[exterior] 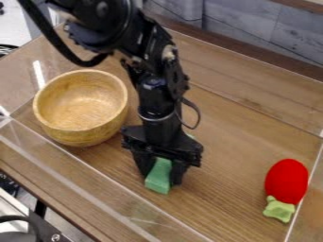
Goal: Put the green stick in the brown bowl
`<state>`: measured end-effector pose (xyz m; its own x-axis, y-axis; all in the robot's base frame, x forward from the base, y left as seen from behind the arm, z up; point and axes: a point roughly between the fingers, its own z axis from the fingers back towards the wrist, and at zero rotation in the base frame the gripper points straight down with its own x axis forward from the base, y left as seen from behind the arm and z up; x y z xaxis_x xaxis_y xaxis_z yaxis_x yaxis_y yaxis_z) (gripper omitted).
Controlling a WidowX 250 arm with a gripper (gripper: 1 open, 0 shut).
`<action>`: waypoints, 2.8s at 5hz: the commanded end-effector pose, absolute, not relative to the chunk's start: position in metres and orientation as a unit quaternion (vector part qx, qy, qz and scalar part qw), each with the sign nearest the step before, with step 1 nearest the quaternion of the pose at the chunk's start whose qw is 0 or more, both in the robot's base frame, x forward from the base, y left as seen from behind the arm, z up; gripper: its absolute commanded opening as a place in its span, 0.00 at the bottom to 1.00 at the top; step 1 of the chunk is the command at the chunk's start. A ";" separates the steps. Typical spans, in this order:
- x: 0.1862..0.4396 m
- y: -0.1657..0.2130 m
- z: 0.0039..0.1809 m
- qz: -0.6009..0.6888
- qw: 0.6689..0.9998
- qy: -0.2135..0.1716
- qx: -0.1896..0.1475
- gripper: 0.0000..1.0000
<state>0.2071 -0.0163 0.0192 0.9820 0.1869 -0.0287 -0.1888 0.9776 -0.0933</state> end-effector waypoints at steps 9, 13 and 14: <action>0.223 0.109 0.082 0.037 0.994 -0.068 -0.080 0.00; 0.221 0.106 0.086 0.023 0.991 -0.074 -0.107 0.00; 0.216 0.108 0.095 0.049 0.990 -0.078 -0.108 0.00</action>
<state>0.2107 0.1025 0.0827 0.9889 0.1113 0.0981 -0.0844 0.9658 -0.2452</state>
